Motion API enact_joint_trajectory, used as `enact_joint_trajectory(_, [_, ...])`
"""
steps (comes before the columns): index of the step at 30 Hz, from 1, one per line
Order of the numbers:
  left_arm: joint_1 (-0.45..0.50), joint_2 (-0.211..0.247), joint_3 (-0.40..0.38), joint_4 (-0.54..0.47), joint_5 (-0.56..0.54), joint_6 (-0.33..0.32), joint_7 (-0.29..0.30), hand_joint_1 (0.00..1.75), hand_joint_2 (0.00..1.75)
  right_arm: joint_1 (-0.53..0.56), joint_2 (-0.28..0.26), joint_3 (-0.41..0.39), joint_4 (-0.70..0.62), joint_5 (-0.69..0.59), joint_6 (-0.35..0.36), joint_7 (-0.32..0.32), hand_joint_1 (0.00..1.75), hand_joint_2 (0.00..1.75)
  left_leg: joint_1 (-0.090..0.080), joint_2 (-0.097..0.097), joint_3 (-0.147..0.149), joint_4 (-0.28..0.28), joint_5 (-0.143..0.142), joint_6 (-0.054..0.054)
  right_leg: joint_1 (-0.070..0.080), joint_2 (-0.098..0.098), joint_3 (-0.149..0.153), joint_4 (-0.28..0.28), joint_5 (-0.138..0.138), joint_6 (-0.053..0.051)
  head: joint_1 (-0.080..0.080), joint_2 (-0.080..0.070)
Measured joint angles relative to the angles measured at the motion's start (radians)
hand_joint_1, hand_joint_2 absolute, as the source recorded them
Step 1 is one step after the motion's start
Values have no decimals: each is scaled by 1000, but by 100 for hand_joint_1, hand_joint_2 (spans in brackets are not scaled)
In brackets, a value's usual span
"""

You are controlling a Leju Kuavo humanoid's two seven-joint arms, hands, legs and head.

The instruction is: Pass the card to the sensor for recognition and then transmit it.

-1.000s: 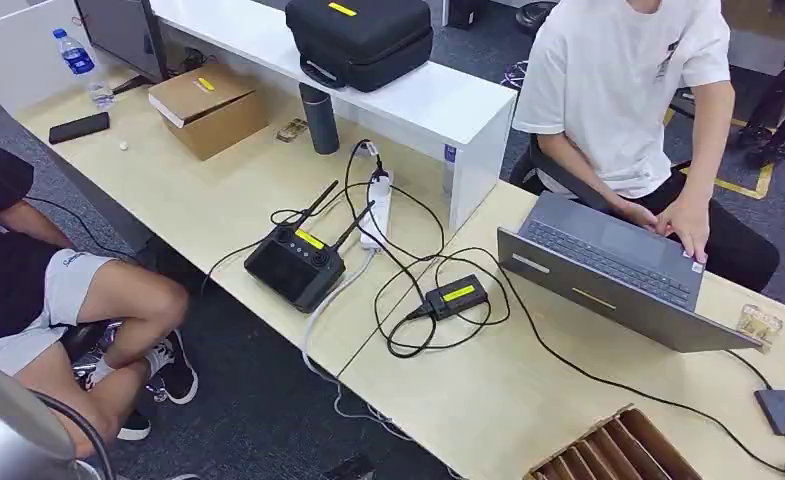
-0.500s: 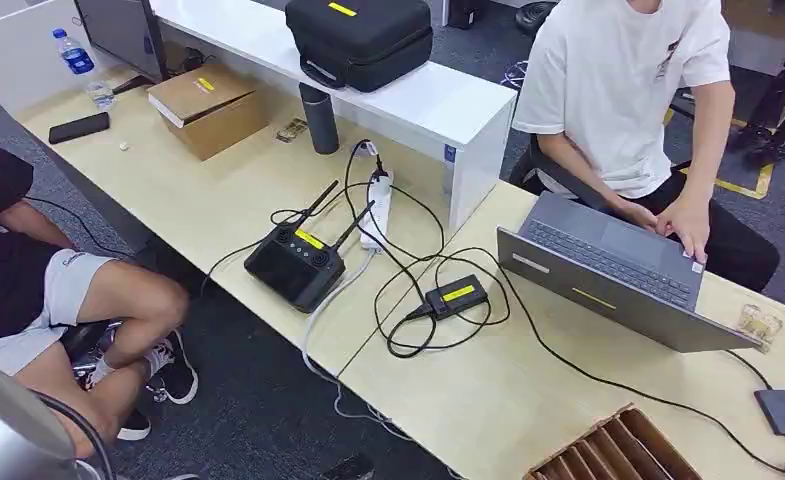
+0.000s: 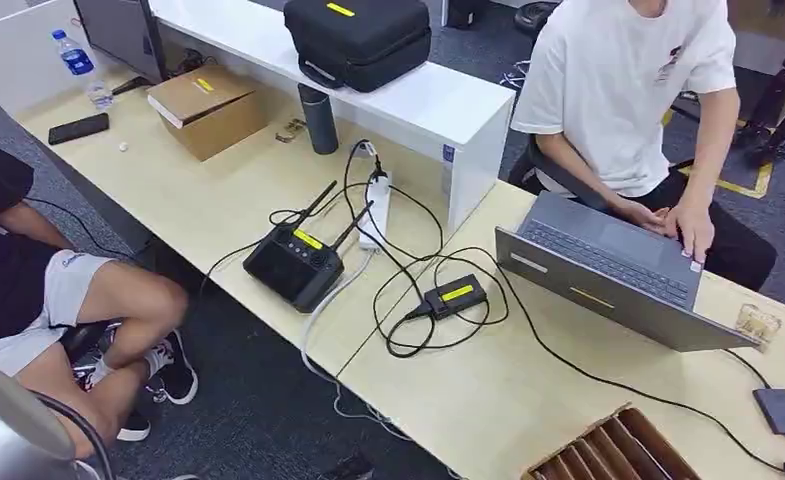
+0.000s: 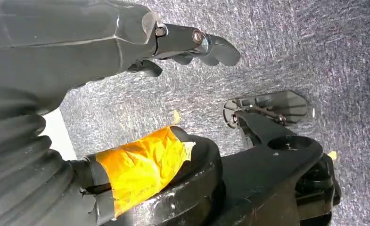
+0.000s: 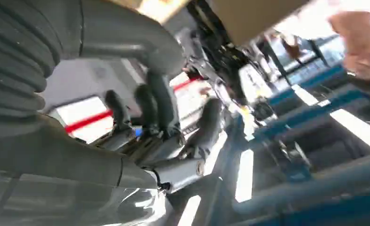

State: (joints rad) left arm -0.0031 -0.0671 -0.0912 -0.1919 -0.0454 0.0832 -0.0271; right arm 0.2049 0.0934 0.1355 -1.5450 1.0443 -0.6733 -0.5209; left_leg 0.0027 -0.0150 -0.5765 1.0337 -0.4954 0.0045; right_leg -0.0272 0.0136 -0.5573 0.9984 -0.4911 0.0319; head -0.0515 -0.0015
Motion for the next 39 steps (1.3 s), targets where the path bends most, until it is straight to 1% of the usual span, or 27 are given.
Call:
enact_joint_trajectory(1, [0,0,0,0,-1,-1,1,0,175,0,-25,21,-12,60,17,89,0,175,0,0,0,0,0,0,0,0,0,0,0,0,0,0])
enact_joint_trajectory(2, [0,0,0,0,-3,-3,3,0,175,0,-61,50,-22,118,37,224,0,175,0,-1,0,0,0,0,0,-1,1,0,0,0,0,0])
enact_joint_trajectory(3, [0,0,0,0,-5,-9,5,0,175,1,-101,84,-33,147,63,382,0,175,0,-1,-1,0,0,0,0,-1,1,0,0,0,1,0])
enact_joint_trajectory(4, [1,1,0,0,-5,-11,5,0,175,0,-139,115,-44,159,94,500,0,175,0,-1,-1,0,0,0,-1,-1,1,0,0,0,0,0])
enact_joint_trajectory(5, [1,2,0,0,-7,-14,8,0,175,-1,-182,145,-57,167,129,589,0,175,-1,-1,-1,0,0,0,-2,-1,1,0,0,0,1,0])
enact_joint_trajectory(6, [0,4,0,0,-7,-17,9,0,175,-1,-228,176,-73,175,174,639,0,175,-2,-1,-1,1,0,1,-2,0,1,0,1,1,0,0])
enact_joint_trajectory(8, [0,6,0,0,-8,-21,10,0,175,-3,-294,220,-100,175,258,689,0,175,-2,-1,-1,1,0,1,-2,0,1,-1,1,2,0,0])
enact_joint_trajectory(10, [0,7,0,0,-8,-21,10,0,175,-8,-350,255,-124,165,337,720,0,175,-2,-1,-1,1,0,1,-2,-1,1,-1,2,2,0,0])
enact_joint_trajectory(13, [0,8,0,0,-8,-22,10,0,175,-20,-412,284,-144,155,400,739,0,175,-2,-1,-1,1,0,1,-2,-1,1,-1,2,2,1,0])
enact_joint_trajectory(16, [0,9,0,0,-6,-23,10,0,175,-27,-447,307,-156,152,415,743,0,175,-1,-1,-1,1,0,1,-1,-1,1,-1,1,2,0,0])
enact_joint_trajectory(20, [0,9,0,0,-3,-23,10,0,175,-37,-465,327,-158,152,421,743,0,175,-1,-1,-1,1,0,1,-1,-1,1,0,1,2,0,0])
enact_joint_trajectory(24, [0,9,1,0,-1,-21,10,0,175,-44,-472,337,-163,160,410,742,0,175,-1,-1,-1,1,0,1,-1,-1,1,0,1,2,0,0])
enact_joint_trajectory(32, [0,9,10,0,9,-11,10,0,175,-30,-473,344,-241,213,292,736,0,175,-1,-1,-1,1,0,1,-1,-1,1,0,1,2,0,0])
enact_joint_trajectory(39, [0,8,12,0,11,-9,10,0,175,-10,-475,343,-301,233,256,736,0,175,-1,-1,0,1,0,1,-1,-1,0,0,1,2,0,0])
